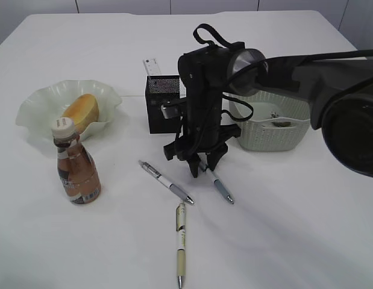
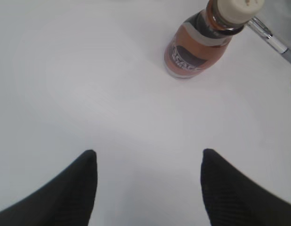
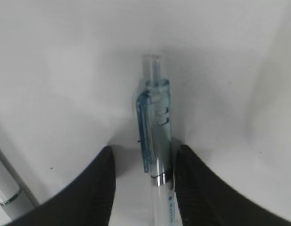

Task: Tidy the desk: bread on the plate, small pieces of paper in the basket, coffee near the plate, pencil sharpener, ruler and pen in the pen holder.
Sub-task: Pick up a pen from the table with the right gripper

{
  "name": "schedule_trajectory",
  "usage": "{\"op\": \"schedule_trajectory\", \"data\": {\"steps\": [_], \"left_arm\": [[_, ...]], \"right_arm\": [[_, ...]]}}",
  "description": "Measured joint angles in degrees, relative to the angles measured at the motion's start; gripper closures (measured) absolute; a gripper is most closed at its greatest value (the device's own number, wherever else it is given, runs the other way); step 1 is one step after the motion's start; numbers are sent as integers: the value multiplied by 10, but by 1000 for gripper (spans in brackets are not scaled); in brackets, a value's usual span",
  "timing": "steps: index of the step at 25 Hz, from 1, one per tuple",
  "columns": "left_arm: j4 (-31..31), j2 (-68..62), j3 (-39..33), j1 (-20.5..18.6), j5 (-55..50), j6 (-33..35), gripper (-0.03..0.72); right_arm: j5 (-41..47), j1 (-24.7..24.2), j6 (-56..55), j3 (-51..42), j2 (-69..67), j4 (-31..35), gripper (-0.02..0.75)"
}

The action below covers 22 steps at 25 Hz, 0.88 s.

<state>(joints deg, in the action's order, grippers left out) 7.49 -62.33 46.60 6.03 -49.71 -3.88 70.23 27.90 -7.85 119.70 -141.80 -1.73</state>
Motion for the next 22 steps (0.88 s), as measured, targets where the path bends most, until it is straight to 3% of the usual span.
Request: {"op": "schedule_trajectory", "data": {"steps": [22], "left_arm": [[0, 0, 0, 0, 8, 0, 183]], "right_arm": [[-1, -6, 4, 1, -2, 13, 563]]}}
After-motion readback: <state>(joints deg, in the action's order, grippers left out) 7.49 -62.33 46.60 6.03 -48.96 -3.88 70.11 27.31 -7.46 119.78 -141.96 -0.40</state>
